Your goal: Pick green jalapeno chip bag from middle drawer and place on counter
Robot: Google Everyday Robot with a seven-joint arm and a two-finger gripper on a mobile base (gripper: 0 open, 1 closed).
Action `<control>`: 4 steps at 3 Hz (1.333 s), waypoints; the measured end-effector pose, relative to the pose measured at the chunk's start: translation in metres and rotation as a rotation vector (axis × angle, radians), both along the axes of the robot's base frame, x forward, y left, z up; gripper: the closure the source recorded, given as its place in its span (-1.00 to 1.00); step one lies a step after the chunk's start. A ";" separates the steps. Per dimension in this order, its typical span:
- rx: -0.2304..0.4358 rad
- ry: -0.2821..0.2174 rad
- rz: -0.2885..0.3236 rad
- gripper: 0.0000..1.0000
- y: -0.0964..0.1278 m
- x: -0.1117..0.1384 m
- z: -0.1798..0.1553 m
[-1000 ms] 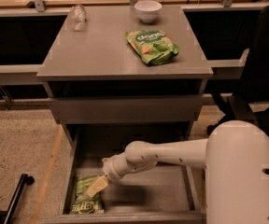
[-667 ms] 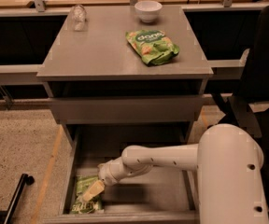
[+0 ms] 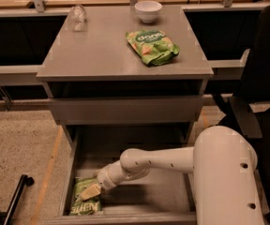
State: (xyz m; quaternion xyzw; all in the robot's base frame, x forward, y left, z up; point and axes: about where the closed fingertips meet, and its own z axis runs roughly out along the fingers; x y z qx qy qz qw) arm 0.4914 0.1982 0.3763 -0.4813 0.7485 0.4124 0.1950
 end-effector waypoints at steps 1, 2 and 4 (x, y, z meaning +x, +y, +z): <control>-0.004 -0.030 -0.004 0.30 -0.002 0.000 0.016; -0.008 -0.076 -0.008 0.76 -0.004 0.004 0.037; 0.009 -0.183 -0.042 1.00 -0.021 0.009 0.094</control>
Offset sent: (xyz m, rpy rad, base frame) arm 0.0121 -0.0100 0.0687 -0.0151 -0.1466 -0.0185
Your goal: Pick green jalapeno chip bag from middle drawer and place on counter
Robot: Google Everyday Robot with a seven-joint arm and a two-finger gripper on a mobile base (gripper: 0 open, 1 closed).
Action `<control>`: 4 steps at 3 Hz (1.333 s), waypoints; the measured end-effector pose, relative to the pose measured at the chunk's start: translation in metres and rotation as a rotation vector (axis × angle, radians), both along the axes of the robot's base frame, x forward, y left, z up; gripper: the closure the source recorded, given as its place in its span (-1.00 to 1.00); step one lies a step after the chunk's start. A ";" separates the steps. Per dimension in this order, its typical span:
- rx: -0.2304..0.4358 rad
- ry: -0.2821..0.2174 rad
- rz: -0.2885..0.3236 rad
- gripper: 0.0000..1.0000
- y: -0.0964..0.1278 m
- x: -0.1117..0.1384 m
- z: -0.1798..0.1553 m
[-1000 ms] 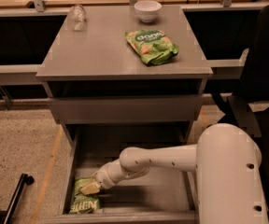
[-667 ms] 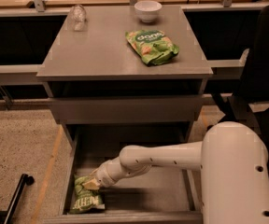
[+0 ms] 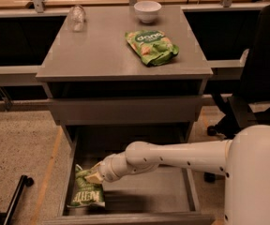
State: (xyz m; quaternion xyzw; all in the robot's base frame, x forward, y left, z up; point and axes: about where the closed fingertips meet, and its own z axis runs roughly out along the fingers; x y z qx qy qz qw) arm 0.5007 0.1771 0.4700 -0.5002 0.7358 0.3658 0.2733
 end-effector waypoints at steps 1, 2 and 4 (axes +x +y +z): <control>0.060 -0.063 -0.016 1.00 -0.021 -0.001 0.040; 0.173 -0.118 -0.030 1.00 -0.050 0.000 0.082; 0.181 -0.285 0.011 1.00 -0.105 0.015 0.181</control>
Offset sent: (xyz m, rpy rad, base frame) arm 0.0013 -0.1044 0.1338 0.3225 -0.1807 -0.0549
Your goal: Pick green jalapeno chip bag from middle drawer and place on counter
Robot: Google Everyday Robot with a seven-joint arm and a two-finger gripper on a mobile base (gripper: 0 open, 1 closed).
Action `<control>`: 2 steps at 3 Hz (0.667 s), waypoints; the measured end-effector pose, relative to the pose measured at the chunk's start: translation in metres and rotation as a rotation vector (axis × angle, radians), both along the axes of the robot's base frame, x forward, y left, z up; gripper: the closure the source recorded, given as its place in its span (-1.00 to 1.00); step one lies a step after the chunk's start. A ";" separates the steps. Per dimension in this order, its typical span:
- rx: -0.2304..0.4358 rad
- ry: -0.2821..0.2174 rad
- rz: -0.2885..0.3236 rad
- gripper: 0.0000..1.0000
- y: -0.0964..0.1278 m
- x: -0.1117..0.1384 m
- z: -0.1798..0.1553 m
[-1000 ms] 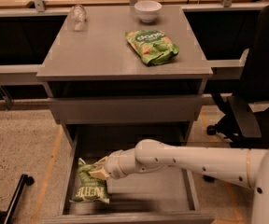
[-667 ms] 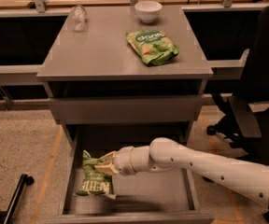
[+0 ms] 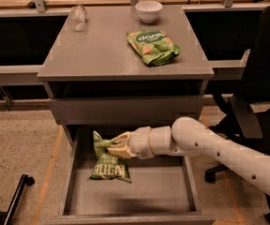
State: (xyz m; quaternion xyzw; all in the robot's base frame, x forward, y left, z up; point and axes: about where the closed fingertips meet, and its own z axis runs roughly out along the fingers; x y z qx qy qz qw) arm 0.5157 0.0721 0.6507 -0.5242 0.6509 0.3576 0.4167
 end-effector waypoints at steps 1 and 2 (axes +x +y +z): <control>-0.086 -0.102 0.043 1.00 -0.013 0.023 0.060; -0.227 -0.238 0.090 1.00 -0.022 0.062 0.144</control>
Offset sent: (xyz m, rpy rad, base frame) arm 0.0972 -0.0320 0.2147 -0.3278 -0.3528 0.1235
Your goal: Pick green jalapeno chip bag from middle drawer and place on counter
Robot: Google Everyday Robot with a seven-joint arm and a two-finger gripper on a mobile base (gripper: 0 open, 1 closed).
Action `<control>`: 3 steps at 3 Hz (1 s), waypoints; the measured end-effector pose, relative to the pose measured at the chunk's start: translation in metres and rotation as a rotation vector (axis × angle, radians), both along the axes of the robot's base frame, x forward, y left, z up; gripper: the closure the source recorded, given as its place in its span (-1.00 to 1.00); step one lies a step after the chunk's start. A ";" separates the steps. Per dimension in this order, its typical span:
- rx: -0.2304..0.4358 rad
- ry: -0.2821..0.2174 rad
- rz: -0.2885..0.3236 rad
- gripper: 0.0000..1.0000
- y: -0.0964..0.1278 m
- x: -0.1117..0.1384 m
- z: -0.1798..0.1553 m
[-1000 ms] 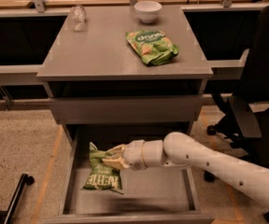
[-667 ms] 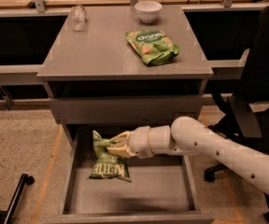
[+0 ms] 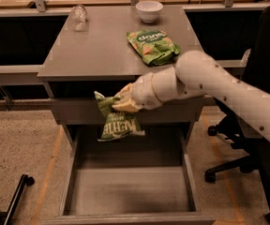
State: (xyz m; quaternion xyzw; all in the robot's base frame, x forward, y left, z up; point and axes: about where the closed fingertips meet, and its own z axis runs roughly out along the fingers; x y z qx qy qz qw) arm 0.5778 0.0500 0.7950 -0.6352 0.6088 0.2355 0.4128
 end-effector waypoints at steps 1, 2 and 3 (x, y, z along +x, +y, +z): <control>-0.104 -0.105 -0.009 1.00 0.001 0.029 0.082; -0.093 -0.132 -0.007 1.00 0.005 0.037 0.102; -0.094 -0.131 -0.007 1.00 0.005 0.036 0.101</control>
Offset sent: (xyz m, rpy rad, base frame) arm 0.0248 0.0012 0.0694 -0.0889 -0.0897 -0.0071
